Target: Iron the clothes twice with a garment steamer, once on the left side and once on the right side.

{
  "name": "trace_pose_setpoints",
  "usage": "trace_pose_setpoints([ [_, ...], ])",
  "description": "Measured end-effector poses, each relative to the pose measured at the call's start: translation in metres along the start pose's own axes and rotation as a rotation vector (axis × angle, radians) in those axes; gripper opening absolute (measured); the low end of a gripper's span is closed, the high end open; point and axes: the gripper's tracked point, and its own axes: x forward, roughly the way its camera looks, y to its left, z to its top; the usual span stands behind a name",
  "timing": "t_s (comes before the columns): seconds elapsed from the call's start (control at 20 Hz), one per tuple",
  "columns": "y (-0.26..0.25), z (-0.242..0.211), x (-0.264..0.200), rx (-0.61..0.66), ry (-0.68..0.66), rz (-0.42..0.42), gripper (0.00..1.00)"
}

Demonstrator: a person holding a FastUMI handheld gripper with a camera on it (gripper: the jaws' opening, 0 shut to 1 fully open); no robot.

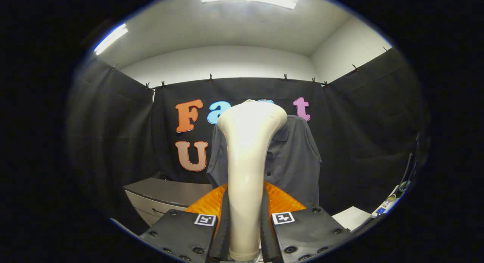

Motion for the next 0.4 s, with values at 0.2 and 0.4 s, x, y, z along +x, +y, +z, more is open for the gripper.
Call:
trace_pose_setpoints([
  [0.2, 0.0004, -0.0009, 0.0002, 0.008, 0.005, -0.001, 0.4],
  [0.4, -0.001, -0.0037, -0.0012, 0.012, 0.013, -0.002, 0.4],
])
